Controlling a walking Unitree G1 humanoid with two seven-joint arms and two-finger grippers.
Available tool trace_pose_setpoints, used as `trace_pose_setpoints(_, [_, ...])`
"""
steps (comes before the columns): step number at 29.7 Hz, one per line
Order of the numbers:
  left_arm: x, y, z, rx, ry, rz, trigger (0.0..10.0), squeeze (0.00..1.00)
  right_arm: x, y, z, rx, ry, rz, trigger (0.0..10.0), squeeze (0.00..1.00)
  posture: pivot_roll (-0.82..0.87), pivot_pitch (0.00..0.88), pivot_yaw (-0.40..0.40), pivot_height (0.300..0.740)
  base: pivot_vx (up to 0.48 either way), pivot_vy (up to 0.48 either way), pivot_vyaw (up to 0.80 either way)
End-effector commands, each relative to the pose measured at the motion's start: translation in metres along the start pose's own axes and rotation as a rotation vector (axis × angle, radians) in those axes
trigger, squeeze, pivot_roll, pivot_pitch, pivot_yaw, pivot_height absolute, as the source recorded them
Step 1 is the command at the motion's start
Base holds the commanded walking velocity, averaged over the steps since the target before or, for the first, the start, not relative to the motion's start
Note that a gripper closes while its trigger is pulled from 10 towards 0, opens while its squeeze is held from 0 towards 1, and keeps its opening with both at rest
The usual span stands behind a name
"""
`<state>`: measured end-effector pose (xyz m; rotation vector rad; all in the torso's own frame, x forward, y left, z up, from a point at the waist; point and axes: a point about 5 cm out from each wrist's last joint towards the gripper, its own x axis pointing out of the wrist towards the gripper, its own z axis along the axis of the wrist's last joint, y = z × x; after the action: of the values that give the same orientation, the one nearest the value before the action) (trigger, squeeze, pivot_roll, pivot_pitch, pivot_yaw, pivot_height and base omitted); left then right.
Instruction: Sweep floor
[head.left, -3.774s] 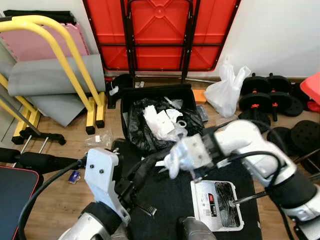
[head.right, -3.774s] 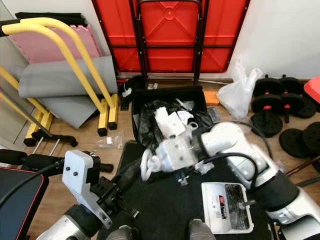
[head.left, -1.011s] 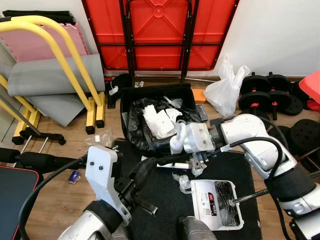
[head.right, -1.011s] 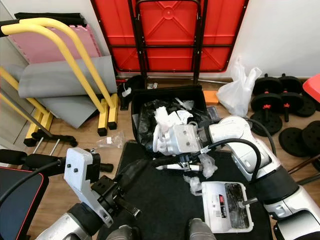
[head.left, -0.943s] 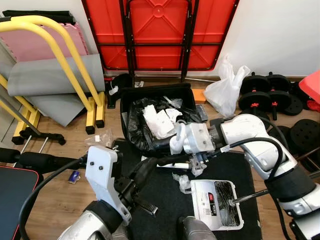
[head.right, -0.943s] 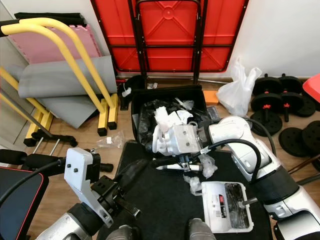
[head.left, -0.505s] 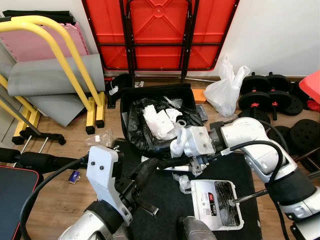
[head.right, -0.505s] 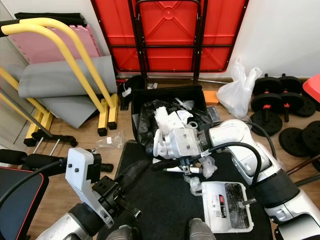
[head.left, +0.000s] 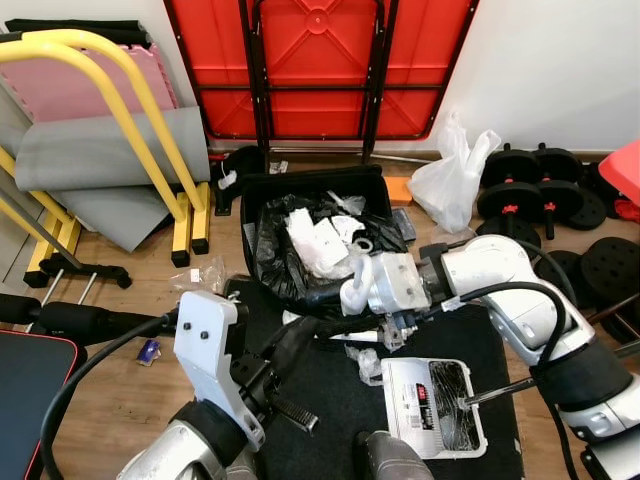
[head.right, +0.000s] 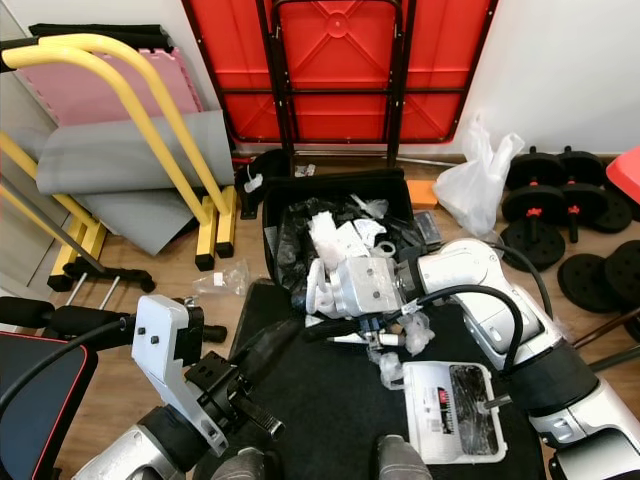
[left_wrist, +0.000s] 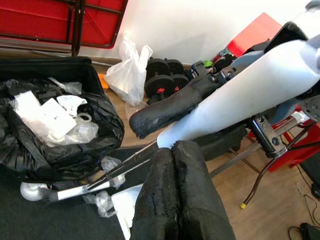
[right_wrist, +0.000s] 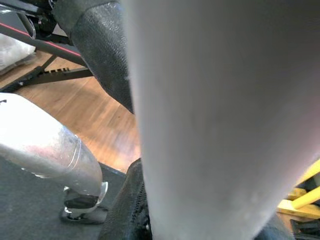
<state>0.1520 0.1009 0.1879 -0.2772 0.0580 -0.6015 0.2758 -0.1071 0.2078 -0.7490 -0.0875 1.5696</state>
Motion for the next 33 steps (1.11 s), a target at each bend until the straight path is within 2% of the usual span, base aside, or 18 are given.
trace_pose_setpoints(1, [-0.0019,0.0022,-0.0049,-0.015,0.034,0.032,10.0,0.0,0.0024,0.0025,0.0051,-0.01,-0.022,0.017,10.0,0.0,-0.05,0.224,-0.014,0.74,-0.259,0.0,0.0])
trace_pose_setpoints(15, [-0.0017,0.0025,-0.0052,-0.015,0.036,0.035,10.0,0.0,0.0011,0.0014,0.0054,-0.013,-0.02,0.011,10.0,0.0,-0.05,0.224,-0.013,0.74,-0.267,0.0,0.0])
trace_pose_setpoints(30, [-0.0019,0.0028,-0.0037,-0.024,0.027,0.031,10.0,0.0,0.0003,-0.0007,0.0062,-0.026,-0.015,-0.007,10.0,0.0,-0.05,0.225,-0.01,0.74,0.0,0.0,0.0])
trace_pose_setpoints(33, [-0.002,0.0027,-0.0035,-0.025,0.026,0.031,10.0,0.0,0.0011,-0.0075,0.0092,-0.077,-0.014,-0.064,10.0,0.0,-0.05,0.225,-0.01,0.74,0.0,0.0,0.0])
